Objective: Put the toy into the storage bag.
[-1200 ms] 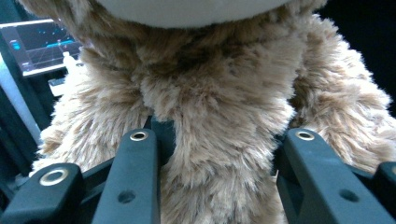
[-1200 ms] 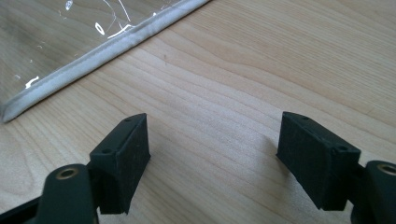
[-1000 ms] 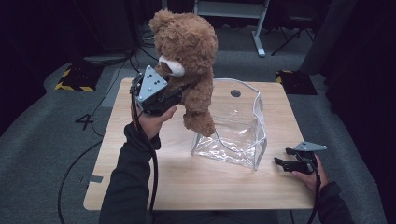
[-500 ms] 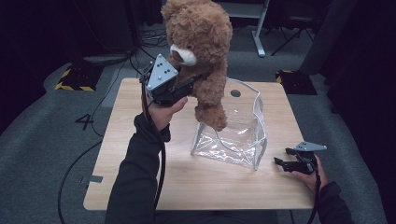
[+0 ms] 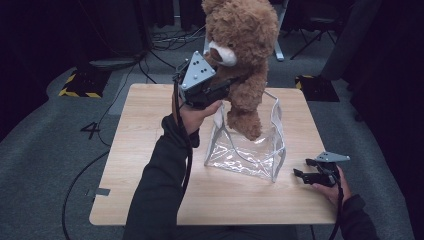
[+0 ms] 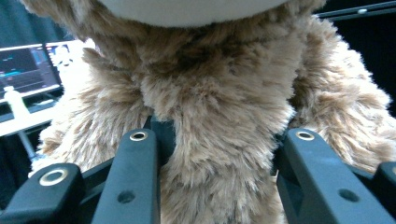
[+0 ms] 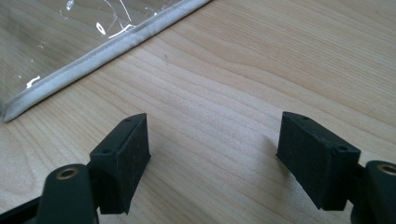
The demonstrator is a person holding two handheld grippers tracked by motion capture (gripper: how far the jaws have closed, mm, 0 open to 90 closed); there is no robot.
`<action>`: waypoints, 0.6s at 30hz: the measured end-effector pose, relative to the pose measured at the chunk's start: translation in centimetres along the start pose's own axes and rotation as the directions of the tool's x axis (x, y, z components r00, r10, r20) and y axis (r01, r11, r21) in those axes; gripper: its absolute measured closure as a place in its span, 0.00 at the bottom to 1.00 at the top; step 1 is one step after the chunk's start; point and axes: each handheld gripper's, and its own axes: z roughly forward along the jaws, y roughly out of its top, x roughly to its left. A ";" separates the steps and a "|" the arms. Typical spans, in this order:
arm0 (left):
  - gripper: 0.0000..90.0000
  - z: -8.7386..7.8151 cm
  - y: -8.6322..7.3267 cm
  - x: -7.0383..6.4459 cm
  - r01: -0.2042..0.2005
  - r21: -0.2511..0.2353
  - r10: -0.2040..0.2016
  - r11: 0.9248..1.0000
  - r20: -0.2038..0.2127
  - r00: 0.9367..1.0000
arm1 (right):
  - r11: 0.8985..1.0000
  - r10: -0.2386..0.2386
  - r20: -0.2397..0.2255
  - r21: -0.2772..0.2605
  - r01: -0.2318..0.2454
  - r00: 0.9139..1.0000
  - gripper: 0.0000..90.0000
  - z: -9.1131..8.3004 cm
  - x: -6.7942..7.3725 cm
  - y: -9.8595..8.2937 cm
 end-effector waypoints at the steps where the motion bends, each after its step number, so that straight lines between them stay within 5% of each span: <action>1: 0.69 0.0 0.0 0.0 0.000 0.000 0.000 1.000 0.000 1.000 | 1.000 0.000 0.000 0.000 0.000 1.000 0.28 0.0 0.0 0.0; 10: 0.68 2.7 -0.7 -1.1 0.000 0.008 0.000 1.000 0.087 0.996 | 1.000 -0.002 0.000 0.000 0.002 1.000 0.28 0.0 0.0 0.0; 18: 0.68 4.4 -1.9 -1.5 0.013 0.020 -0.015 1.000 0.118 0.993 | 1.000 -0.004 -0.002 0.000 0.004 1.000 0.28 0.0 0.0 0.0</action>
